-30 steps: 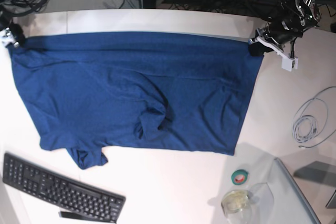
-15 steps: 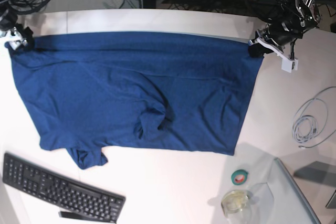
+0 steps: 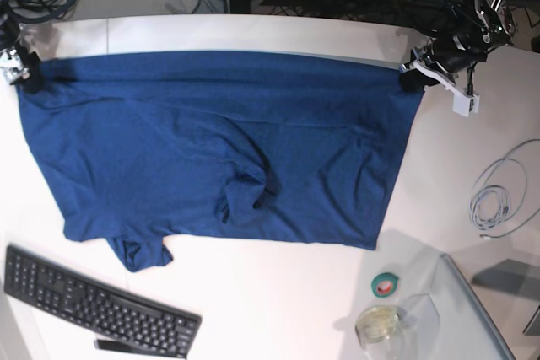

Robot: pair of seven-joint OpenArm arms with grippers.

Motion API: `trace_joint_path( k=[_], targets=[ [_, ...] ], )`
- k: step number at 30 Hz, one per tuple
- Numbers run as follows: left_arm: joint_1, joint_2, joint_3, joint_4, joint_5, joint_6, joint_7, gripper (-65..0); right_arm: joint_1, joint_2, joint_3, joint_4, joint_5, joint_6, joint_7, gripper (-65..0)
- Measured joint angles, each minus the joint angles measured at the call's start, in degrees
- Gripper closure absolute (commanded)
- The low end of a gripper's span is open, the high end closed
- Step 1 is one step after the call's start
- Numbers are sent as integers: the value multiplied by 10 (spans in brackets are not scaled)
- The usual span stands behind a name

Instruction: Layout the t-shirt on the table in an organized manner, then fold the t-shirt properly

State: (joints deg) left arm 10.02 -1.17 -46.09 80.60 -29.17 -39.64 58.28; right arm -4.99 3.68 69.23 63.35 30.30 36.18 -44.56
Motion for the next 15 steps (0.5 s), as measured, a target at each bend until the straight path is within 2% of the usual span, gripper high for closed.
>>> trace_joint_path(
  k=[2, 4, 7, 12, 13, 15],
  targets=[
    [0, 0, 0, 0, 0, 0, 0, 0, -2, -1, -1, 0, -6, 14, -2, -363],
    [0, 1, 0, 0, 0, 0, 0, 0, -5, -1, -1, -1, -7, 21, -5, -327],
    [0, 0, 0, 0, 0, 0, 0, 0, -11, -2, -1, -1, -4, 25, -5, -350],
    [0, 0, 0, 0, 0, 0, 0, 0, -11, -2, -1, -1, -5, 25, -5, -345],
    [0, 0, 0, 0, 0, 0, 0, 0, -11, -2, -1, -1, -5, 25, -5, -323],
    [0, 0, 0, 0, 0, 0, 0, 0, -11, -2, -1, -2, -9, 25, -5, -239]
  ],
)
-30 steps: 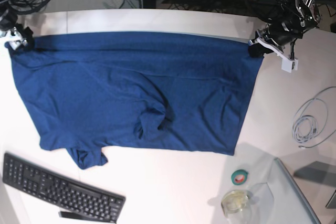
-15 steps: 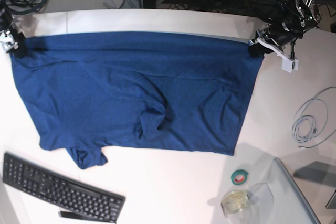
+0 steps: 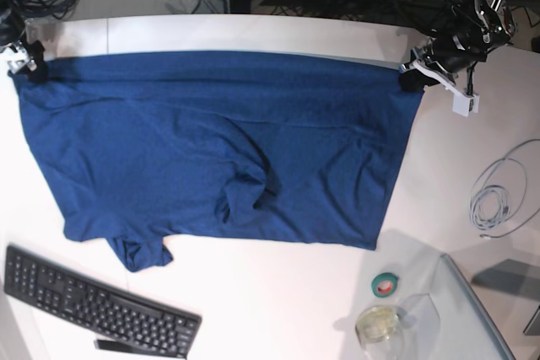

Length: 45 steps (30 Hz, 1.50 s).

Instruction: Layout the t-shirt on the table in an organized manner, then fold the t-shirt properly

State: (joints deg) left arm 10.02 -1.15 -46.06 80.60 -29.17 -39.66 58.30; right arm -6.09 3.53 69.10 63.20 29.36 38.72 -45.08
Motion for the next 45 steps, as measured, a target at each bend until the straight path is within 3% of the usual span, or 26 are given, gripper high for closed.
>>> trace_joint_path(
  k=[4, 9, 14, 18, 22, 29, 36, 45],
  targets=[
    [0, 0, 0, 0, 0, 0, 0, 0, 0, 2, 0, -6, -11, -1, -8, -66],
    [0, 0, 0, 0, 0, 0, 0, 0, 0, 1, -2, -5, -12, -1, -11, -3],
    [-3, 0, 0, 1, 0, 0, 2, 0, 11, 12, -5, 20, -26, -8, -61, 0],
    [-21, 0, 0, 2, 0, 0, 18, 0, 34, 12, -5, 77, -26, -58, -107, 0],
    [-53, 1, -3, 28, 2, 2, 73, 0, 75, 13, -5, 109, -26, -107, -140, 0],
    [-104, 2, -4, 107, -7, 0, 129, 0, 124, 12, -4, 145, -26, -157, -184, 0],
    [-108, 2, -6, 148, -9, 0, 142, 0, 144, 26, -5, 169, -24, -163, -222, 0],
    [-20, 2, -7, 144, -5, 0, 139, 0, 80, 20, -2, 132, -25, -162, -216, 0]
  ],
)
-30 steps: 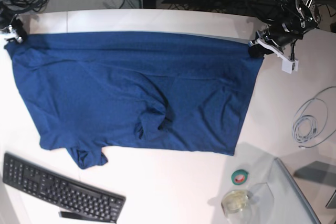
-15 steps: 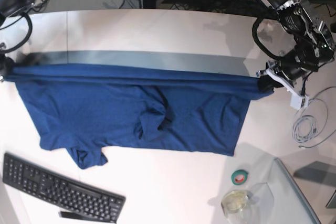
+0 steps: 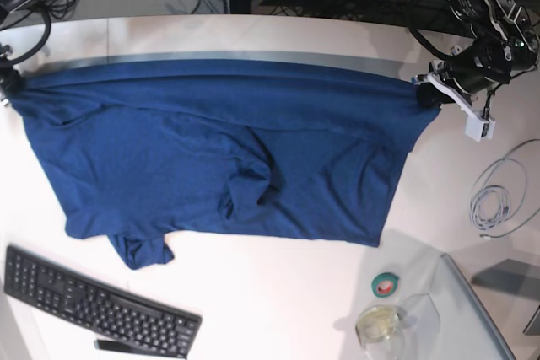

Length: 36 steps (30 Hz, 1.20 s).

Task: Layout the t-shirt on the table in an organized manner, then fold the t-shirt properly
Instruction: 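Lower the held shirt edge onto the table and release both grippers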

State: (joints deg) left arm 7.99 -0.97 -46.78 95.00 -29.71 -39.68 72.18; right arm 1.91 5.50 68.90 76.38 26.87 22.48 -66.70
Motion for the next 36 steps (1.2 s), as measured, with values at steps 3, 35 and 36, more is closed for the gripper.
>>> trace_joint_path(
  k=[3, 35, 36],
  targets=[
    [13, 0, 1, 0, -3, 0, -5, 0, -17, 0, -1, -16, 7, 0, 41, 0],
    [87, -3, 3, -84, 5, 0, -103, 0, -86, -19, 1, -28, 1, 25, 74, 0],
    [86, -3, 3, -84, 5, 0, -103, 0, -86, -22, 1, -24, 1, 25, 74, 0]
  ],
)
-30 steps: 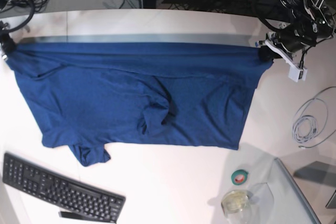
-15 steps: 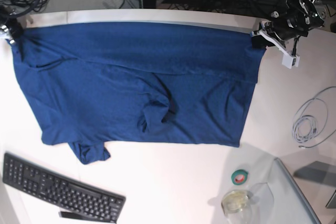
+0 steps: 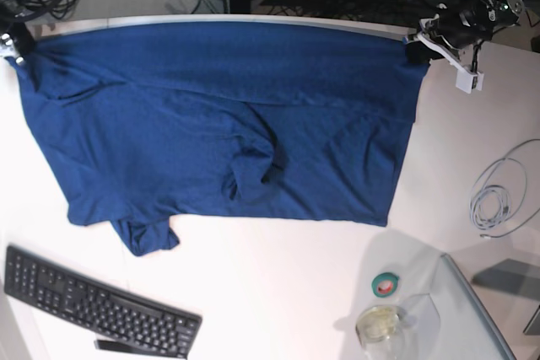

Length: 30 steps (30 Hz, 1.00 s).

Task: Layout the t-shirt on the table in an organized manner, then fold the t-shirt properly
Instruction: 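Lower the held shirt edge onto the table and release both grippers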

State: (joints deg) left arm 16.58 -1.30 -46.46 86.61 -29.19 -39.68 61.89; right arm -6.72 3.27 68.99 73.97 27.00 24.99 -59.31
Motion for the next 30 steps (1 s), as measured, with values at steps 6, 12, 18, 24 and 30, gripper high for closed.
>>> trace_joint_path(
  k=[6, 12, 18, 24, 30],
  targets=[
    [-1, -1, 0, 0, 0, 0, 0, 0, -5, -6, -1, 6, 2, 0, -2, 0],
    [5, -1, -1, 0, 0, 0, 0, 0, -8, -6, -1, 6, 1, 0, -2, 0],
    [4, -1, -1, 0, 0, 0, 0, 0, -9, -6, -1, 6, 0, 0, -2, -2],
    [7, -1, -1, 0, 0, 0, 0, 0, -9, -6, 0, 6, 0, 0, -2, -21],
    [7, -1, -2, 0, 0, 0, 0, -267, -7, -13, 17, 7, 1, 0, -2, -309]
  ],
)
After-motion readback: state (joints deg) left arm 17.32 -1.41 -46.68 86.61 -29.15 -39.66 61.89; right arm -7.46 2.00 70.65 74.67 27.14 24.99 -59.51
